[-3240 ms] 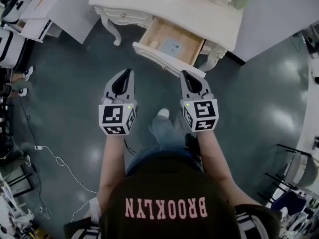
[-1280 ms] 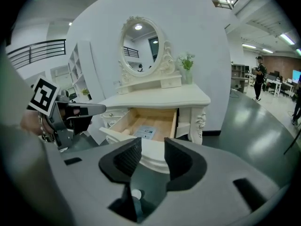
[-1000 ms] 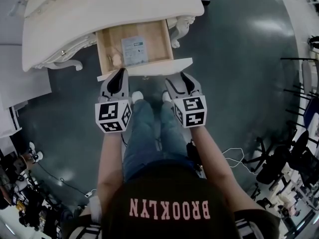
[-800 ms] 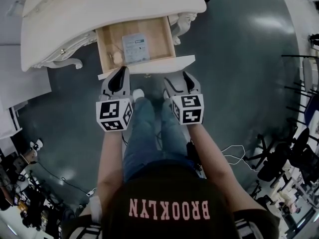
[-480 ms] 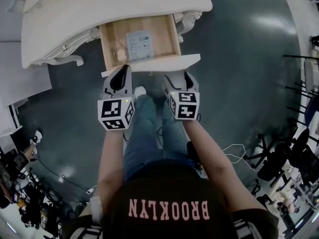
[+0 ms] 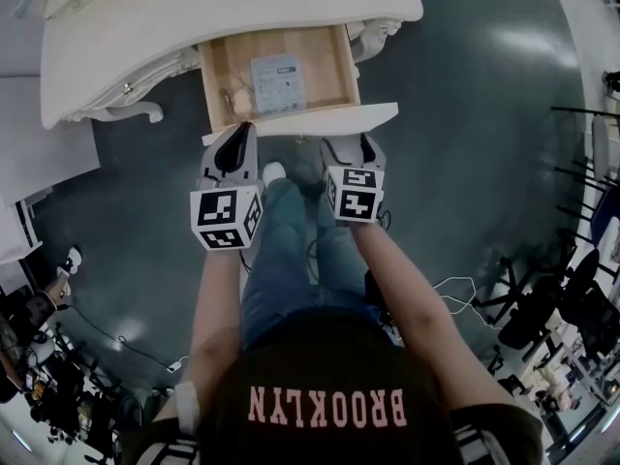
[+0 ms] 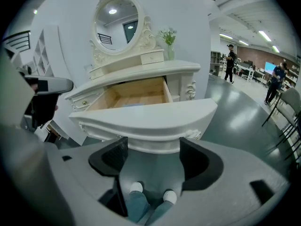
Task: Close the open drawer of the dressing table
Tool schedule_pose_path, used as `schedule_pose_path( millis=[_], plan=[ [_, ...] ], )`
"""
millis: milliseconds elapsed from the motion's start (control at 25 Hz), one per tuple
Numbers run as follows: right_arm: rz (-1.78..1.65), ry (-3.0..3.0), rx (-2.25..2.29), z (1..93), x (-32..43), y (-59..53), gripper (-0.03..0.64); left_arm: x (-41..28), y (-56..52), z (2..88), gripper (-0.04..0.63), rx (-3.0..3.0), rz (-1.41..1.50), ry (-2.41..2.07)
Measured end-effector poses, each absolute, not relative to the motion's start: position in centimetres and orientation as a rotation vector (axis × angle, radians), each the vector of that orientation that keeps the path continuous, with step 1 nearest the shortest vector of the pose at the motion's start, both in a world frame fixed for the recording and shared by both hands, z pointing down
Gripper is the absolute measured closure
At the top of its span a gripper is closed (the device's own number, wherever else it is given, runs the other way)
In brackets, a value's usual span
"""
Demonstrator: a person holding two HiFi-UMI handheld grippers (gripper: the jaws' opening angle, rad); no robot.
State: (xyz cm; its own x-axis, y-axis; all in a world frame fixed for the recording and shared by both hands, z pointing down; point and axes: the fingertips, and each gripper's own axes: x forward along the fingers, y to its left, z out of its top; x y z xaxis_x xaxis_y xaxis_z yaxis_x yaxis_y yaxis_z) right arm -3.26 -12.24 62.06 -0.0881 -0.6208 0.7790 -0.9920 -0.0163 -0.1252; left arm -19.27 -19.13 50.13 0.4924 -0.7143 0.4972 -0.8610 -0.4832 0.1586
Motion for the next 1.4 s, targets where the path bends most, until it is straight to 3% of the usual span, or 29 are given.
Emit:
schedule_pose_path(
  millis=[1400],
  plan=[
    [0.916,-1.665,1.695,62.4,-2.5,-16.9,0.311,-21.0,-20.7,49.8,0.584,2.347,0.500,-1.353]
  ],
)
